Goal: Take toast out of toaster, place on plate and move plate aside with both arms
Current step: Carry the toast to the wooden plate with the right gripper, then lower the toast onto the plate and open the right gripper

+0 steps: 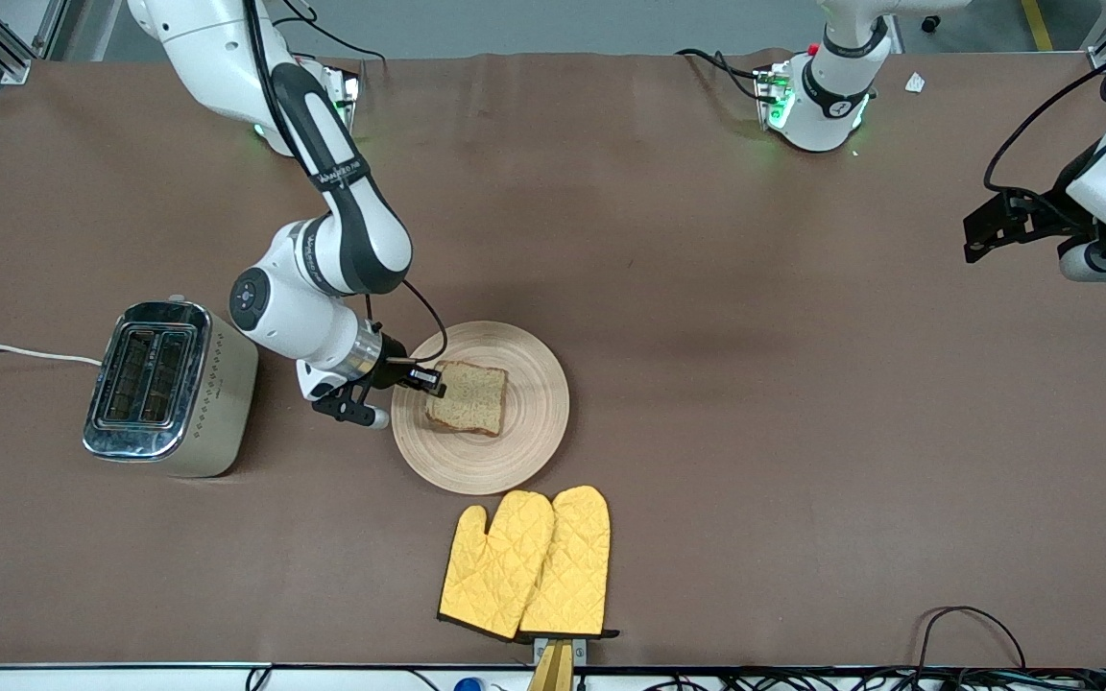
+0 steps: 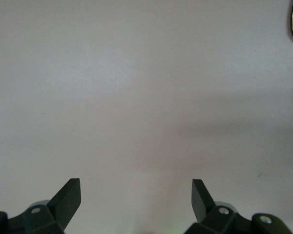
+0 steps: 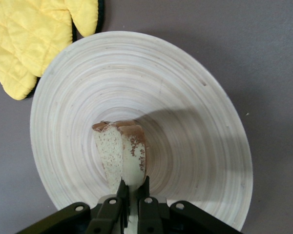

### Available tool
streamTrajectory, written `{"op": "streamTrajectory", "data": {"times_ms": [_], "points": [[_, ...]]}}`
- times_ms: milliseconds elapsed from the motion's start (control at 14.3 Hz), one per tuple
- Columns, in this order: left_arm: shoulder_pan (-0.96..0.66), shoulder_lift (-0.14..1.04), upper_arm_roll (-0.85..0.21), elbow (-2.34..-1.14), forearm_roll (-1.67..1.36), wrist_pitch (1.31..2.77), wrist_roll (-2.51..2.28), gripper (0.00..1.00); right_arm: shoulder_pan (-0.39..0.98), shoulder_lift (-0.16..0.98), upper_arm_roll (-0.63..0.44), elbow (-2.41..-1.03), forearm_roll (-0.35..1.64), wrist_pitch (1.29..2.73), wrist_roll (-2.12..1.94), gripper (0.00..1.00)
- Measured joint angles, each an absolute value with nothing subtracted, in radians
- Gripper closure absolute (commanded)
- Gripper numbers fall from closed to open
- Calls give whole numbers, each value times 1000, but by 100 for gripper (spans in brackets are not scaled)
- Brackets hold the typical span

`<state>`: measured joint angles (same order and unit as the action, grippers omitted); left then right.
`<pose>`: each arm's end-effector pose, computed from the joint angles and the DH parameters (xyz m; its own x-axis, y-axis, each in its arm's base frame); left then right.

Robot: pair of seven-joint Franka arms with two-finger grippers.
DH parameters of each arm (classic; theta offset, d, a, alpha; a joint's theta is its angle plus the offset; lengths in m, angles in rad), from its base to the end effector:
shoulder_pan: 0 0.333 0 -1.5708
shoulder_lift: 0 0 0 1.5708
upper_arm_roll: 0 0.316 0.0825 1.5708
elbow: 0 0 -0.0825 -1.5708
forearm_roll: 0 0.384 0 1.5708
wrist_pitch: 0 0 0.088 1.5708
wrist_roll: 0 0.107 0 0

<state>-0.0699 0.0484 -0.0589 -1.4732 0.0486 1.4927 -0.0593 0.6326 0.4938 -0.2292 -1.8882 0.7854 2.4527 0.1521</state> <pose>0.5582 -0.0658 0.6366 0.9975 -0.0657 -0.0260 -0.0669 -0.9966 -0.0473 0.5878 0.2606 0.2575 0.9546 -0.2873 -0.0791 -0.2940 -0.8652 -0.4062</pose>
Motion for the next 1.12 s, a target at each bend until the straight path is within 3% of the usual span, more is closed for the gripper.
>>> {"op": "streamTrajectory", "data": {"times_ms": [279,349,419,489,629,1118], "points": [[-73,56,-59,-1474,32,1491,-60,0,614,508,-231,-1908,785,2451,95,98],[-74,60,-59,-1474,26,1491,-61,0,604,510,-231,-1914,785,2451,76,88],[-74,63,-59,-1474,22,1491,-61,0,592,510,-231,-1921,785,2451,61,85],[-75,64,-59,-1474,20,1491,-61,0,581,510,-232,-1925,785,2449,50,67],[-76,65,-60,-1474,19,1491,-61,0,569,510,-232,-1926,785,2446,44,44],[-87,65,-63,-1473,19,1491,-61,0,564,510,-233,-1929,785,2443,44,17]]}}
